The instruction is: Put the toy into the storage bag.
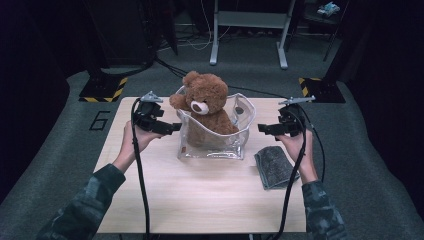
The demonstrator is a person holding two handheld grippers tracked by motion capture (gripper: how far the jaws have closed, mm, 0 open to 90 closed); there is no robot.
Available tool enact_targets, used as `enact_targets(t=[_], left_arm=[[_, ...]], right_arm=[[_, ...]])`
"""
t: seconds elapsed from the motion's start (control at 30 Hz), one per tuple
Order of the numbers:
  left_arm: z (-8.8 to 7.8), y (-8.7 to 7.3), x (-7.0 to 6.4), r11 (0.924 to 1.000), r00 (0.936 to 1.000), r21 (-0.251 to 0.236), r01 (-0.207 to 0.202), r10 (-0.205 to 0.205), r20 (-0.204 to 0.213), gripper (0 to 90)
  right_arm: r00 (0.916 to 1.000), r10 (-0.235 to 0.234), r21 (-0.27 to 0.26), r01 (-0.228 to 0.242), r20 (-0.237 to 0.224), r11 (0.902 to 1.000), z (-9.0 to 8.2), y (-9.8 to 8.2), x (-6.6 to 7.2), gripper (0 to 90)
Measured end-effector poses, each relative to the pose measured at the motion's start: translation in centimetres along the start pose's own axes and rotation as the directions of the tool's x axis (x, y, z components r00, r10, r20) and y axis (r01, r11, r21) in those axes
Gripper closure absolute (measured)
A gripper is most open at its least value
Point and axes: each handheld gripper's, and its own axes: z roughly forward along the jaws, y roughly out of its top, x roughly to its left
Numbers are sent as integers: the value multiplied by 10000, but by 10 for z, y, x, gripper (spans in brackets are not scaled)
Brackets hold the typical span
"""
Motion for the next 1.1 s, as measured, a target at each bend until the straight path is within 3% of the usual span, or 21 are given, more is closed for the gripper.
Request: enact_targets(t=[0.13,0.27,0.53,0.83,1.0,1.1], left_arm=[[-9,-19,7,9999,9996,-83,123,-126,-265,74],[-18,-40,12,9992,9983,-222,327,-337,-481,69],[-26,-90,18,9989,9930,-32,465,-466,-1082,52],[-18,-155,26,9939,9849,264,1075,-1028,-1390,17],[-8,-188,32,9901,9787,648,1246,-1118,-1724,0],[-2,-207,36,9817,9687,671,1784,-1632,-1869,0]], right_arm=[[9995,-285,-31,285,95,9996,-6,-24,7,39],[9995,-277,-143,278,120,9995,-12,-50,11,23],[9973,-161,-195,175,713,9997,-22,-115,13,2],[9922,375,-250,-347,1191,9991,-26,-182,7,0],[9845,1009,8,-1020,1433,9948,-17,-216,-3,0],[9795,1113,179,-1159,1681,9931,-10,-231,-8,0]])
